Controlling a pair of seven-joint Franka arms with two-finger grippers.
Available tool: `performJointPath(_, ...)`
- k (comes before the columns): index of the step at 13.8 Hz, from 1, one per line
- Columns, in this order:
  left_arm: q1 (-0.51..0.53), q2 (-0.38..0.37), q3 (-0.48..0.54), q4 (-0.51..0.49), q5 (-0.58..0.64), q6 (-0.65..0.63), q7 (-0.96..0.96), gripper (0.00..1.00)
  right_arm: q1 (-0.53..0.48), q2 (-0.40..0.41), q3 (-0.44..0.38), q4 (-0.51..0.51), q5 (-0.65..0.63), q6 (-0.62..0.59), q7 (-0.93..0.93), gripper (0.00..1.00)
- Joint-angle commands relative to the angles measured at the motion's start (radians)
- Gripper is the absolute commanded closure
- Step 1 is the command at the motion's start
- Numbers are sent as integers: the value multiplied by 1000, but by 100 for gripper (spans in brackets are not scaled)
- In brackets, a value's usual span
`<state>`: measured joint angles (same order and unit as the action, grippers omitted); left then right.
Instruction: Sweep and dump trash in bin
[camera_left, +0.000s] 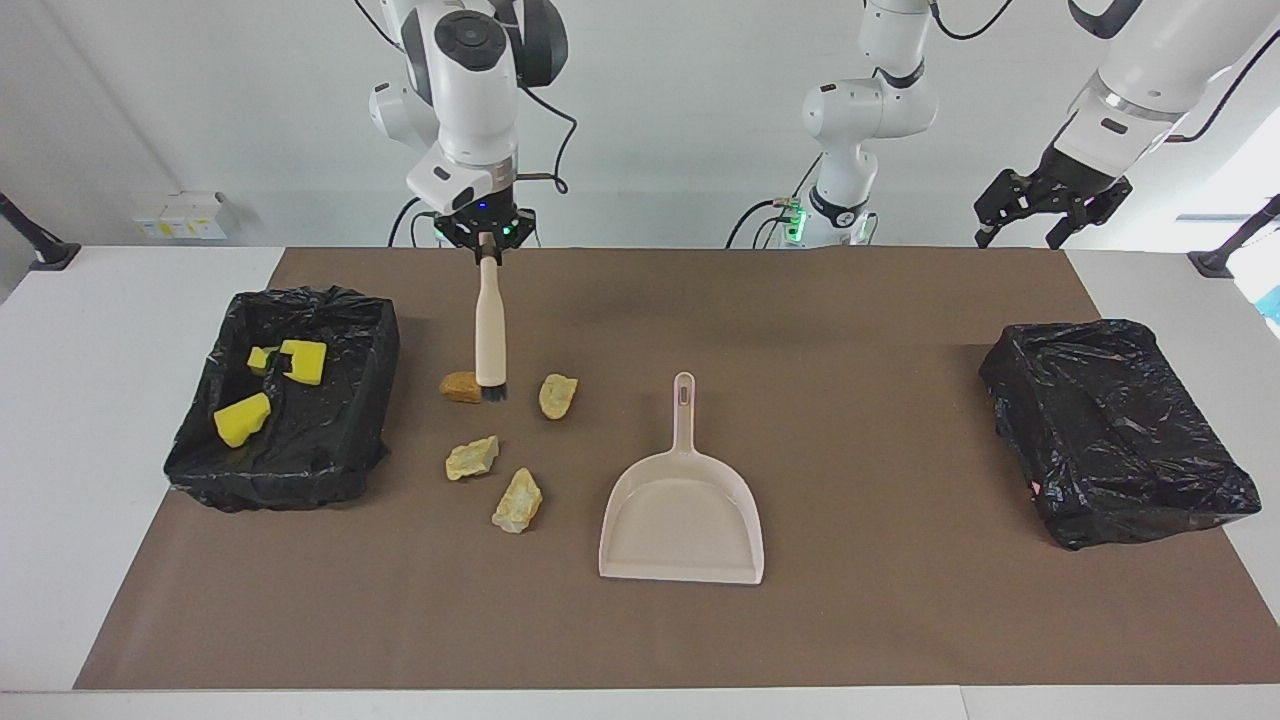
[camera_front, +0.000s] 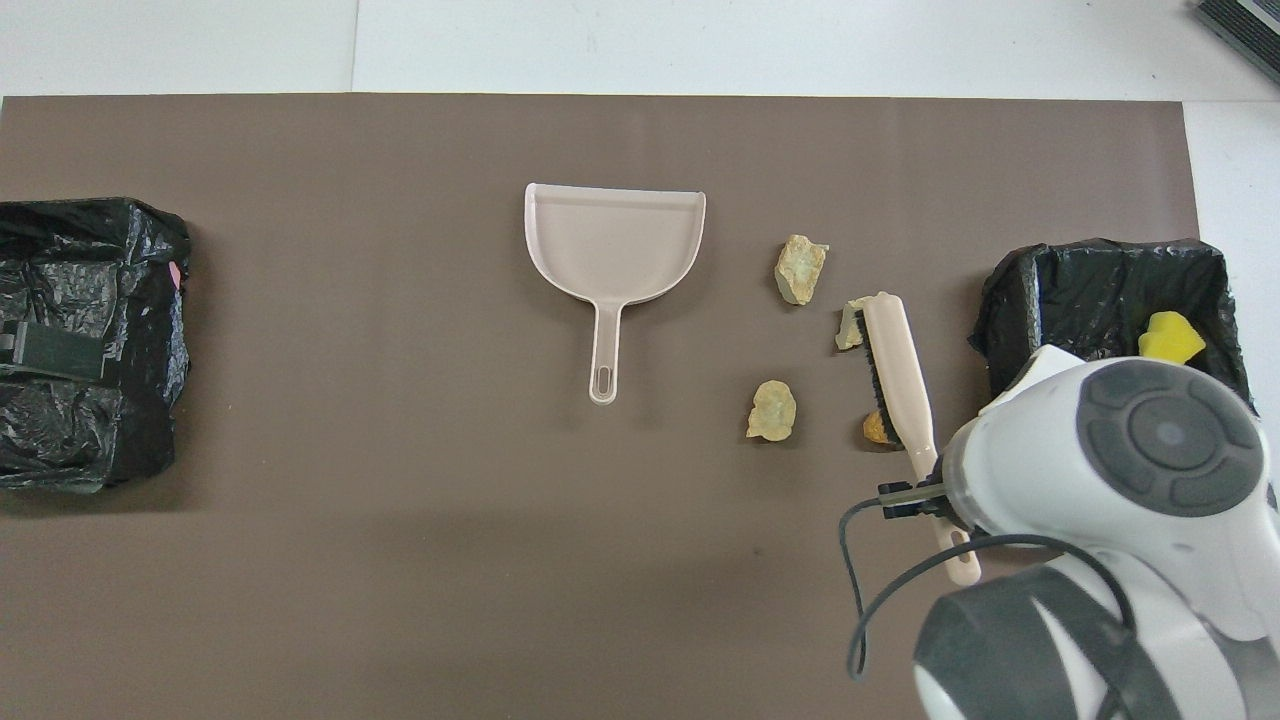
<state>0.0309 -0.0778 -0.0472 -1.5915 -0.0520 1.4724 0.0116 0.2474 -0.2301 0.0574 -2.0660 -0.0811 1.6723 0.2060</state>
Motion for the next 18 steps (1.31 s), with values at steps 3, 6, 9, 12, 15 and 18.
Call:
performJointPath(3, 7, -16, -6, -15, 15, 6, 1, 0, -258, -18, 5, -54, 17, 38, -305, 100)
performJointPath(6, 7, -17, -6, -16, 15, 6, 1, 0, -300, -18, 4, -89, 17, 86, -344, 100)
performJointPath(9, 9, -17, -6, -16, 15, 6, 2, 0, -330, -12, 4, -124, 15, 138, -344, 100)
performJointPath(12, 7, -17, -6, -16, 15, 6, 2, 0, -330, -8, 5, -183, 15, 213, -336, 100)
performJointPath(15, 7, -17, -6, -16, 15, 6, 2, 0, -315, 38, 7, -184, 15, 288, -329, 100)
performJointPath(18, 9, -16, -6, -16, 15, 6, 1, 0, -293, 84, 7, -183, 15, 358, -326, 100)
